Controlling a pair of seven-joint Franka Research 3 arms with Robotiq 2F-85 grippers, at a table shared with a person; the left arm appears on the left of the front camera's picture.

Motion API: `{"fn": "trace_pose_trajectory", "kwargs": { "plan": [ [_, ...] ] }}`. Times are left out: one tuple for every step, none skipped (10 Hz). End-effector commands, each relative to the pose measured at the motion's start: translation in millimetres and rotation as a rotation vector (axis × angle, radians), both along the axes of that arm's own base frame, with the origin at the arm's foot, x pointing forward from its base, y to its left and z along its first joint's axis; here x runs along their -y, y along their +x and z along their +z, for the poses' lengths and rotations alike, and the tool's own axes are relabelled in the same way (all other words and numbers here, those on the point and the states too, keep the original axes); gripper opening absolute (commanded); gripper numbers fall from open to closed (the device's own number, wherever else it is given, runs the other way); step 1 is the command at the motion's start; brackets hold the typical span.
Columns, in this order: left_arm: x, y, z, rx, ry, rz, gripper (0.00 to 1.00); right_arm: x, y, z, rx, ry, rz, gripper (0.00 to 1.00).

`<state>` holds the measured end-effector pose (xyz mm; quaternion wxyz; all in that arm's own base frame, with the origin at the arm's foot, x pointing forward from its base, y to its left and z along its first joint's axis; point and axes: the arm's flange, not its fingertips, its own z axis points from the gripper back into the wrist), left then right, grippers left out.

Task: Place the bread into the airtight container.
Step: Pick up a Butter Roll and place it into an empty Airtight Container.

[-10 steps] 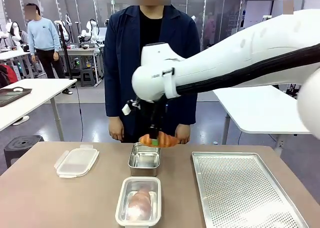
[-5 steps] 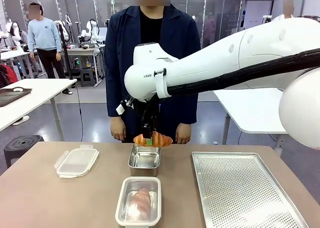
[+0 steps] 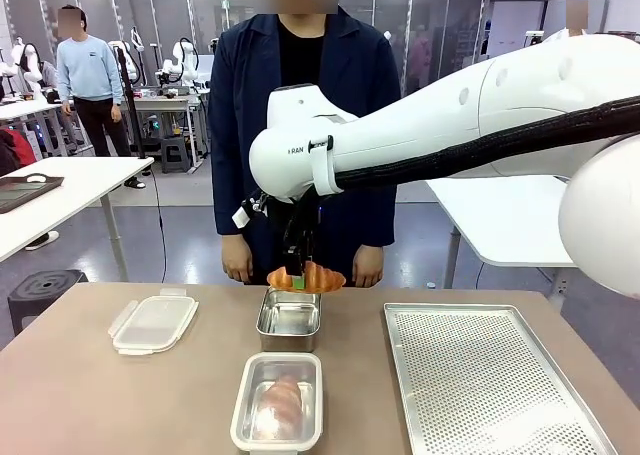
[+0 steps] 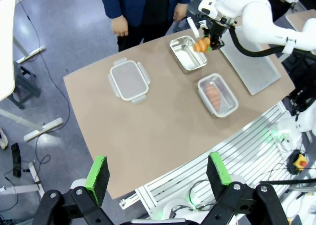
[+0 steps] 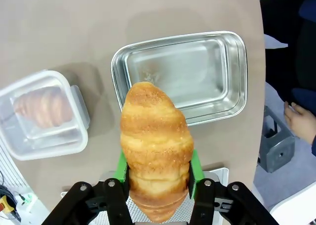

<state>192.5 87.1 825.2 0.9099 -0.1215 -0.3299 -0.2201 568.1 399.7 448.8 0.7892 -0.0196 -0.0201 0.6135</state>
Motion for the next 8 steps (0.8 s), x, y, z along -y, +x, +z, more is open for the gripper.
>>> {"fn": "trace_pose_trajectory", "kwargs": {
  "plan": [
    [0, -1, 0, 0.005, 0.002, -0.013, 1.00, 3, 18, 1, -0.005, 0.041, -0.039, 0.54],
    [0, -1, 0, 0.005, 0.002, -0.013, 1.00, -4, 30, -6, 0.061, 0.096, -0.192, 0.54],
    [0, -1, 0, 0.005, 0.002, -0.013, 1.00, -10, 32, -17, 0.193, 0.116, -0.302, 0.54],
    [0, -1, 0, 0.005, 0.002, -0.013, 1.00, -13, 34, -24, 0.167, 0.155, -0.418, 0.54],
    [0, -1, 0, 0.005, 0.002, -0.013, 1.00, -16, 34, -30, 0.156, 0.180, -0.550, 0.54],
    [0, -1, 0, 0.005, 0.002, -0.013, 1.00, -19, 33, -34, 0.147, 0.225, -0.675, 0.54],
    [0, -1, 0, 0.005, 0.002, -0.013, 1.00, -21, 32, -39, 0.118, 0.209, -0.832, 0.54],
    [0, -1, 0, 0.005, 0.002, -0.013, 1.00, -24, 29, -43, 0.104, 0.190, -0.940, 0.54]
  ]
}}
